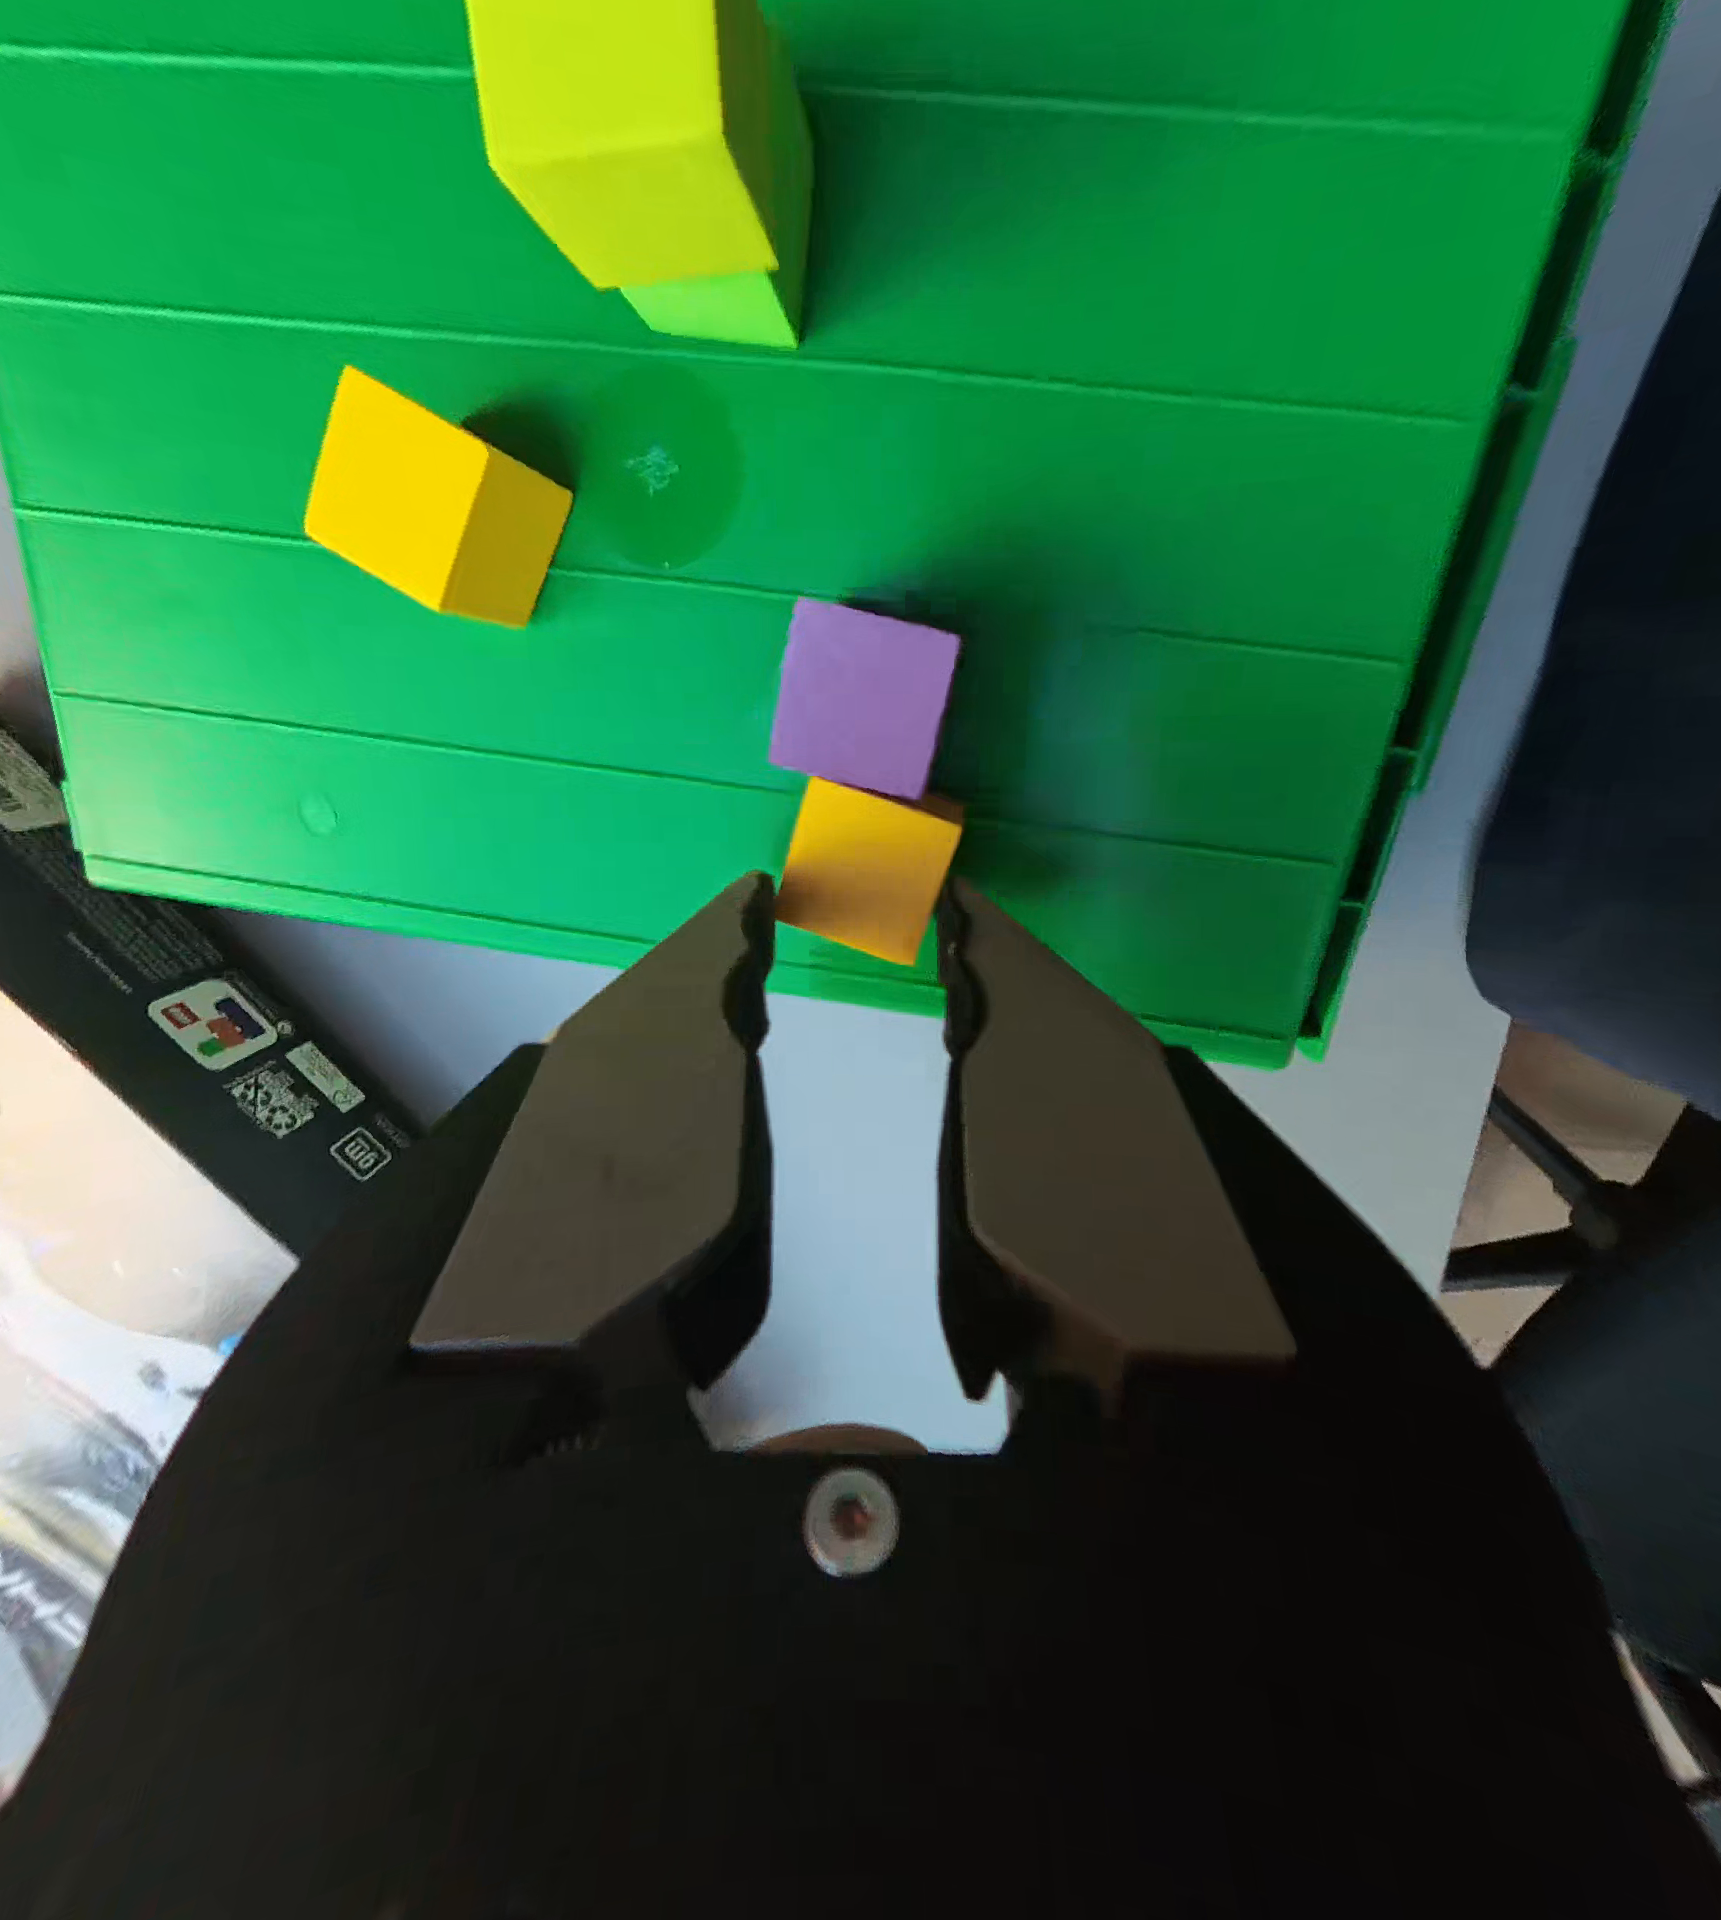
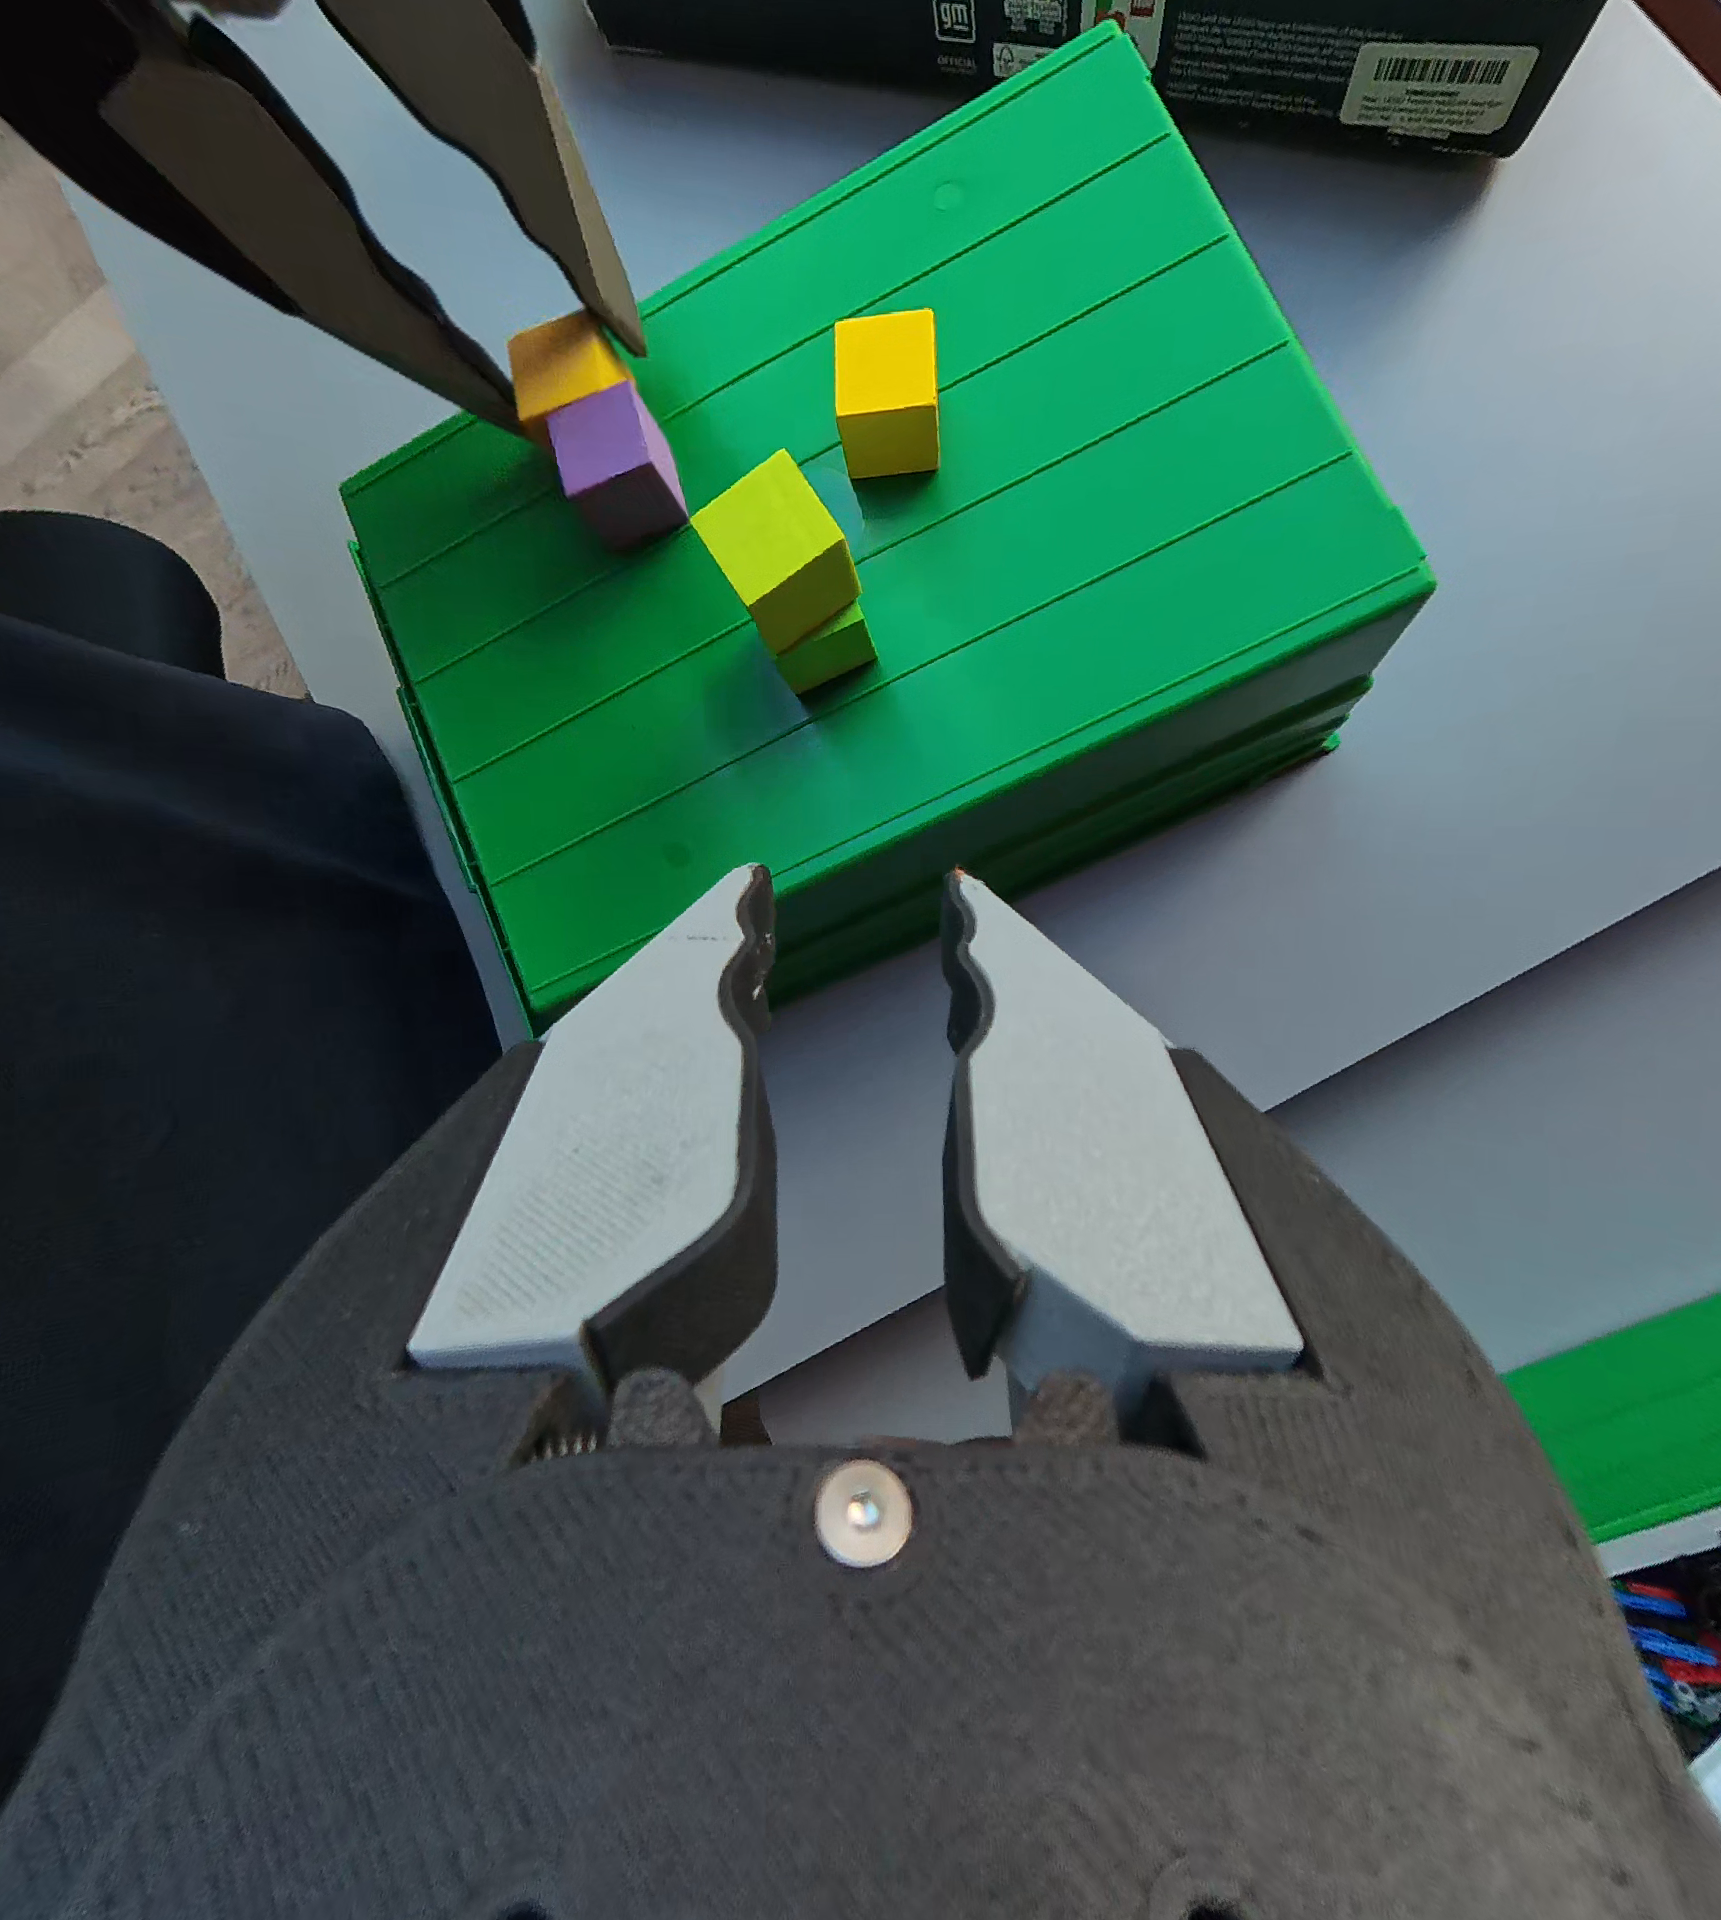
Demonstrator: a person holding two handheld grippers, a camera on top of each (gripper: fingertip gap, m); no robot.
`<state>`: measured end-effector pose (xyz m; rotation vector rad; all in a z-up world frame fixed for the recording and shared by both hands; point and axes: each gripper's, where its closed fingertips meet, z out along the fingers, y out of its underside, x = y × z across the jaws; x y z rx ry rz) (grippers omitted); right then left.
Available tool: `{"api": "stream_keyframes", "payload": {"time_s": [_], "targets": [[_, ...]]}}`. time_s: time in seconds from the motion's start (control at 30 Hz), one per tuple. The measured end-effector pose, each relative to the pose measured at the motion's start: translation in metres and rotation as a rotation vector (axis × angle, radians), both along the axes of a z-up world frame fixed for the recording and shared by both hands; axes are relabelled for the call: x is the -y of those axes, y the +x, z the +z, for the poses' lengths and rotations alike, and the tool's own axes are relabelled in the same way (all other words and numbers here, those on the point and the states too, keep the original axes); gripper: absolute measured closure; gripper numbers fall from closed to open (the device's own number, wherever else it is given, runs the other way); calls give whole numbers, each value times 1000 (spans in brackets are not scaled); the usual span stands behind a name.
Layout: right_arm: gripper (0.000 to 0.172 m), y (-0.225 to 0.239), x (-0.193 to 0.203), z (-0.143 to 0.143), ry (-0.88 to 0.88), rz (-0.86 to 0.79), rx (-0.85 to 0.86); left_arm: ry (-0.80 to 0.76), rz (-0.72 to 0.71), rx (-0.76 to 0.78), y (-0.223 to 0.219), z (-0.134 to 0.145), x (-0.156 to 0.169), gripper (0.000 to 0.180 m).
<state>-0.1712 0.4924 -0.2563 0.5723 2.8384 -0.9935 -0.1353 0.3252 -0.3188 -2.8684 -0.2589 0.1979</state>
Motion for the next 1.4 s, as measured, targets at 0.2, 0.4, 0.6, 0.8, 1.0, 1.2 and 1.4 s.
{"api": "stream_keyframes", "payload": {"time_s": [0.2, 0.4, 0.6, 0.8, 1.0, 1.2, 1.4], "targets": [[142, 12, 4, 7, -43, -10, 36, 58, 92, -42, -3, 8, 6, 153], [156, 40, 52, 47, -285, -3, 237, 310, 279, -392, -32, 98, -14, 153], [131, 33, 104, 105, -557, -62, 400, 388, 271, -597, -24, 142, -51, 153], [141, 33, 117, 98, -474, -48, 355, 401, 325, -678, -20, 152, -57, 153], [148, 16, 97, 89, -340, -28, 203, 548, 422, -460, -5, 138, -64, 146], [148, -11, 59, 54, 77, 149, -38, 691, 668, -121, 15, 98, -30, 126], [147, -12, 69, 24, 297, 323, -129, 620, 731, -59, 37, 62, -8, 132]]}}
